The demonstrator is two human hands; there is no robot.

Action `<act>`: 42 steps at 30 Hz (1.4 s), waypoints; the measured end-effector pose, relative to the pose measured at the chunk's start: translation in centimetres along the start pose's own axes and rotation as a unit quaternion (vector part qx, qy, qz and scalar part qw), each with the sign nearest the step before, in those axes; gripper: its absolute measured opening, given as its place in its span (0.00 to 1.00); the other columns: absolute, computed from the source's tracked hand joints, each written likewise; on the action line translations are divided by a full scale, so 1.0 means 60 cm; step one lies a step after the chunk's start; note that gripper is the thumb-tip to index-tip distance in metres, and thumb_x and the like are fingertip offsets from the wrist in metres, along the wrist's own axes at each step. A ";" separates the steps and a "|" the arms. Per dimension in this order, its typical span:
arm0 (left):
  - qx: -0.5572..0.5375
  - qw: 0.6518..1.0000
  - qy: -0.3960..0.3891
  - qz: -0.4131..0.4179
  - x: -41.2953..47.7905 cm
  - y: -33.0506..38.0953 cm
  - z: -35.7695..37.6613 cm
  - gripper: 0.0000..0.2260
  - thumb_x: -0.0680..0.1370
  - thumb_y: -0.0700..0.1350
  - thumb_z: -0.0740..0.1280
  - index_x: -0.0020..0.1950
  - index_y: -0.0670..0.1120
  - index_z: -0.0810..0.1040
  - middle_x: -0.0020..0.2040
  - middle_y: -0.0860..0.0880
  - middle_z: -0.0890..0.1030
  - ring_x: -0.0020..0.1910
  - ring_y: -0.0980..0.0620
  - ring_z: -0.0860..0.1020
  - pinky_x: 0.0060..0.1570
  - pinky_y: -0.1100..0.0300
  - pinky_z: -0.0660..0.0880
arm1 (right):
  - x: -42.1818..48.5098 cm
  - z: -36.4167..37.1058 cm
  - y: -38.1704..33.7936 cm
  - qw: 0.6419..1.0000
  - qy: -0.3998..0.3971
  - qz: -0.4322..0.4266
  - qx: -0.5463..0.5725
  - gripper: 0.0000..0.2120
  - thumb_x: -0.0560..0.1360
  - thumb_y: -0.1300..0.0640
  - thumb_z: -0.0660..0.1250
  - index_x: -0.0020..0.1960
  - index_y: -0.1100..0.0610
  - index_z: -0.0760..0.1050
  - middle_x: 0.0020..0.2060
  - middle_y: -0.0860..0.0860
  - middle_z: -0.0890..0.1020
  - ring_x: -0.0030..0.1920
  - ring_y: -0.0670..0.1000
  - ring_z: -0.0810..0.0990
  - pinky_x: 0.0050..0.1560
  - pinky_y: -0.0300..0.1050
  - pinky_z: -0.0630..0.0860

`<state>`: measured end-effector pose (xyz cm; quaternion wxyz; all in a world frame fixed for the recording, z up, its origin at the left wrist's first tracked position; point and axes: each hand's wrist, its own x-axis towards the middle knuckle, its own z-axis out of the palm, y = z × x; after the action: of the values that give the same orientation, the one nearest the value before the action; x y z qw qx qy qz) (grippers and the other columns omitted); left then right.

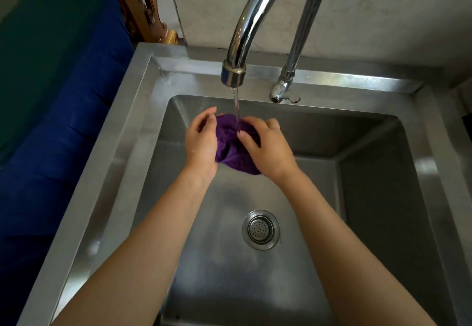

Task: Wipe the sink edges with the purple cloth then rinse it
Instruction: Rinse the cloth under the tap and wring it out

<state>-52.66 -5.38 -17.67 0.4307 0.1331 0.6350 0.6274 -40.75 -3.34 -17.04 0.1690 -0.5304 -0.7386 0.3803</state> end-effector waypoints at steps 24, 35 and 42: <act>-0.002 0.995 -0.064 -0.080 -0.025 -0.005 0.006 0.11 0.80 0.54 0.59 0.51 0.47 0.73 0.45 0.49 0.79 0.45 0.51 0.78 0.47 0.55 0.77 | 0.015 -0.019 0.015 0.999 0.021 -0.046 0.000 0.18 0.79 0.48 0.56 0.66 0.50 0.71 0.60 0.54 0.75 0.61 0.56 0.73 0.62 0.53 0.70; -0.116 0.969 -0.183 -0.117 -0.023 0.001 -0.029 0.10 0.75 0.35 0.58 0.49 0.47 0.76 0.40 0.48 0.82 0.41 0.50 0.80 0.42 0.57 0.77 | -0.017 -0.019 0.019 0.991 0.108 -0.067 -0.044 0.06 0.72 0.57 0.70 0.44 0.59 0.76 0.46 0.53 0.78 0.48 0.56 0.77 0.48 0.51 0.76; -0.083 0.972 -0.204 -0.084 -0.017 -0.009 -0.048 0.20 0.66 0.30 0.59 0.52 0.48 0.76 0.46 0.46 0.80 0.44 0.49 0.79 0.43 0.58 0.77 | -0.011 -0.034 0.006 0.995 -0.015 -0.031 0.096 0.05 0.77 0.55 0.64 0.48 0.58 0.72 0.36 0.51 0.78 0.35 0.47 0.75 0.40 0.43 0.72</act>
<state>-53.92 -8.19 -18.24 0.6117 0.1680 0.4883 0.5993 -38.96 -3.12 -15.88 0.2197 -0.4825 -0.7172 0.4523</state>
